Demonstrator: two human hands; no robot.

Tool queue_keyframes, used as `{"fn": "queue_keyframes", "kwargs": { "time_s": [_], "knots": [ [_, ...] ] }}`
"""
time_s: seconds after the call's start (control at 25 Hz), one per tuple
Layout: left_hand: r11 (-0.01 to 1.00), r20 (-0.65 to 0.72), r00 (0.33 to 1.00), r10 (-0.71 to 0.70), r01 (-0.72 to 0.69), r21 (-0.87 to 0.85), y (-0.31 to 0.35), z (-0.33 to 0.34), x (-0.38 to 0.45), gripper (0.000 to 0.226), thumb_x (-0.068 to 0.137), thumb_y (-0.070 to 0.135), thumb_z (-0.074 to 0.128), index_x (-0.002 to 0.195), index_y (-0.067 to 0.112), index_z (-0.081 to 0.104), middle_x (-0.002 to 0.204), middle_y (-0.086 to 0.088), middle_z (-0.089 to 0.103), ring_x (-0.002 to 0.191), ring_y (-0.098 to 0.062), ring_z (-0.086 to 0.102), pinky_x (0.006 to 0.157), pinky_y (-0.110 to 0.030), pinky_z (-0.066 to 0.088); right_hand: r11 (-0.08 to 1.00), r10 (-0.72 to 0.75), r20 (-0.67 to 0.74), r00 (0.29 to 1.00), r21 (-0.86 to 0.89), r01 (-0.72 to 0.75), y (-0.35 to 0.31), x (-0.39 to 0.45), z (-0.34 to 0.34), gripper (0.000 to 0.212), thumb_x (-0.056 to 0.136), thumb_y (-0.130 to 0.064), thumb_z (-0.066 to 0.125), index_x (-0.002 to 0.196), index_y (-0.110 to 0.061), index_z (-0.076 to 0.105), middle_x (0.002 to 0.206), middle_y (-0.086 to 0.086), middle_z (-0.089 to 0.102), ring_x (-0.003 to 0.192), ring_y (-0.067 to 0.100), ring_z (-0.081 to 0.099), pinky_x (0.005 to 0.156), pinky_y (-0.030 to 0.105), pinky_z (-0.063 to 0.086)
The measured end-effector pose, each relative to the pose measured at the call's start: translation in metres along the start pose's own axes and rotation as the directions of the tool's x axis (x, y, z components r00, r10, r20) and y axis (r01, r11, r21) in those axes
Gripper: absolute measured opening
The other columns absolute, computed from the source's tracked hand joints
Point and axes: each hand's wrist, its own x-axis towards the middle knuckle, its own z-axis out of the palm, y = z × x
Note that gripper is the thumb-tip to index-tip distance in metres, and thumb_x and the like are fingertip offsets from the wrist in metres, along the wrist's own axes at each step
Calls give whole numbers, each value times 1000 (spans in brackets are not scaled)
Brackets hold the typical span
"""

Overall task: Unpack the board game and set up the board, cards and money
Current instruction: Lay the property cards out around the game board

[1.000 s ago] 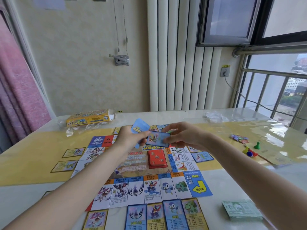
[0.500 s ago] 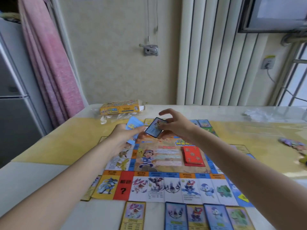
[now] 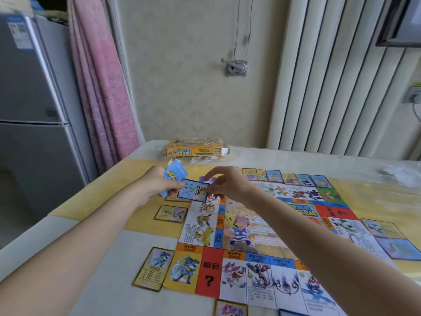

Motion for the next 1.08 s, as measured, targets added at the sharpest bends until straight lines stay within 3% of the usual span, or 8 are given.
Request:
{"fn": "queue_keyframes", "kwargs": {
  "time_s": [0.12,0.32,0.48,0.56,0.68,0.76,0.96,1.08],
  "knots": [
    [998,-6,1000,2,-2,59,-5,-1,12,11,78,6,72,78,5,61,65,-7,62,53,-12,54,45,-17,42,999,11,-30,1000,-35,-12,4,11,7,19,85,-7,63,104,-8,65,97,15,70,66,16,55,46,18,38],
    [989,-31,999,19,-14,150,-11,-10,26,10,85,14,66,79,8,61,66,-7,64,53,-12,59,46,-16,43,995,-22,-1,1000,-101,22,4,30,21,21,82,-7,66,103,-6,68,84,8,62,56,6,46,43,10,34],
    [933,-8,999,34,-29,357,-19,-6,33,20,91,22,55,96,6,64,65,-6,66,58,-14,60,51,-21,39,975,-65,35,997,-208,71,3,40,36,23,82,-9,66,104,-6,68,92,10,66,71,12,54,59,21,46],
    [902,-12,998,60,-49,429,-20,-3,38,24,91,24,54,99,3,63,63,-3,66,55,-10,57,60,-24,44,966,-86,33,996,-242,91,6,43,37,24,82,-10,67,105,-6,68,102,10,68,80,13,55,67,23,48],
    [868,-13,995,101,-82,489,-20,0,44,24,92,25,53,96,3,61,84,-7,73,66,-12,62,80,-31,51,952,-107,43,993,-285,115,9,44,37,26,82,-10,66,107,-6,68,107,10,68,82,12,54,63,17,42],
    [855,-10,992,128,-105,507,-22,3,47,24,92,25,52,95,4,63,92,-6,74,69,-9,64,85,-34,53,943,-120,48,992,-306,129,10,45,40,26,83,-10,65,108,-6,68,108,11,67,86,15,59,67,18,44],
    [902,-87,974,209,-157,402,-16,1,41,20,92,21,52,95,6,66,83,2,71,63,-8,66,66,-23,53,926,-170,65,983,-332,182,9,46,46,24,83,-7,64,107,-4,68,106,11,67,96,21,62,71,19,43],
    [942,-8,983,183,-173,289,-8,-4,23,18,91,17,53,94,6,66,74,-1,70,54,-5,63,52,-14,48,906,-190,68,979,-371,202,7,44,46,22,84,-8,62,105,-5,68,107,11,67,95,20,61,72,19,44]
  ]
}}
